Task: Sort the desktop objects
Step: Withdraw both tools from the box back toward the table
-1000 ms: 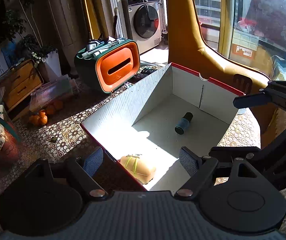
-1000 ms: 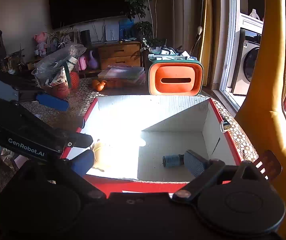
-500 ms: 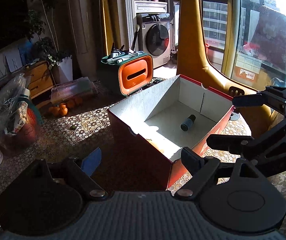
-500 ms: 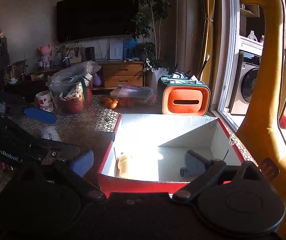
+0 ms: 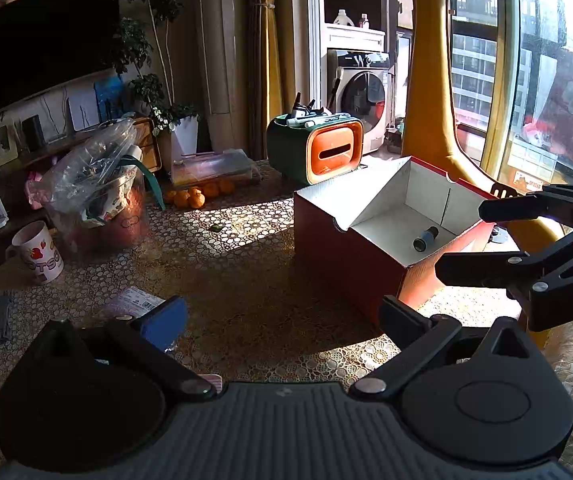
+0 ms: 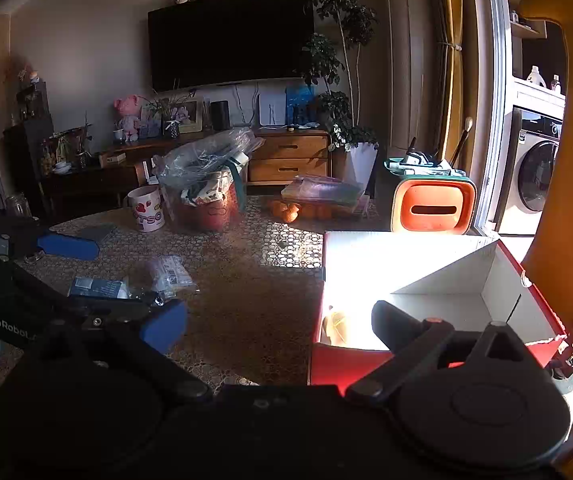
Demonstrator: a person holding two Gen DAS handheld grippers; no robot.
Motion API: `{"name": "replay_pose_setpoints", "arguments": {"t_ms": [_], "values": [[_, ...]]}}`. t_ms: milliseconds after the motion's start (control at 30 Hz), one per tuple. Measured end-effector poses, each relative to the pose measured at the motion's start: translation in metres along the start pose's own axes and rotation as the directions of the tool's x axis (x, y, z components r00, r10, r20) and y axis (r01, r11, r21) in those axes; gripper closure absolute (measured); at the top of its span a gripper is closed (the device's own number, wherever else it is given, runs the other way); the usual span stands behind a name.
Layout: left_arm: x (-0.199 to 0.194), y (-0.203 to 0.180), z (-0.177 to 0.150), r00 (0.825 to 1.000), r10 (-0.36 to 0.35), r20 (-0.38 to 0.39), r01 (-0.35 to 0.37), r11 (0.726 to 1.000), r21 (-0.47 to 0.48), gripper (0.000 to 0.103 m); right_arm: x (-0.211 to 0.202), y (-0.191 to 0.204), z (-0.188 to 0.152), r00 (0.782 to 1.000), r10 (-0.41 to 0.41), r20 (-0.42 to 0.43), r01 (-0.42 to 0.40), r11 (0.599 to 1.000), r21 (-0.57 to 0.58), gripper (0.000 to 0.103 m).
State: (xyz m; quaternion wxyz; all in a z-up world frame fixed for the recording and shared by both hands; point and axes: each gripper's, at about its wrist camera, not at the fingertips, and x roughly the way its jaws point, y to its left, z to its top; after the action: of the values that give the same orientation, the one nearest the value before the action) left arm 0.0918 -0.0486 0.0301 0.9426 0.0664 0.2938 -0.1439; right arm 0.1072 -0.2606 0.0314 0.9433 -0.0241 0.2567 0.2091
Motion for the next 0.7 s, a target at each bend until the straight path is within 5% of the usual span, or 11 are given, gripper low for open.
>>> {"name": "replay_pose_setpoints", "arguments": {"t_ms": [700], "values": [[-0.055, 0.063, -0.082, 0.988, 0.151, 0.03, -0.146, 0.981, -0.129, 0.001, 0.015, 0.074, -0.012, 0.998, 0.067, -0.02, -0.067, 0.998, -0.013, 0.002]]}}
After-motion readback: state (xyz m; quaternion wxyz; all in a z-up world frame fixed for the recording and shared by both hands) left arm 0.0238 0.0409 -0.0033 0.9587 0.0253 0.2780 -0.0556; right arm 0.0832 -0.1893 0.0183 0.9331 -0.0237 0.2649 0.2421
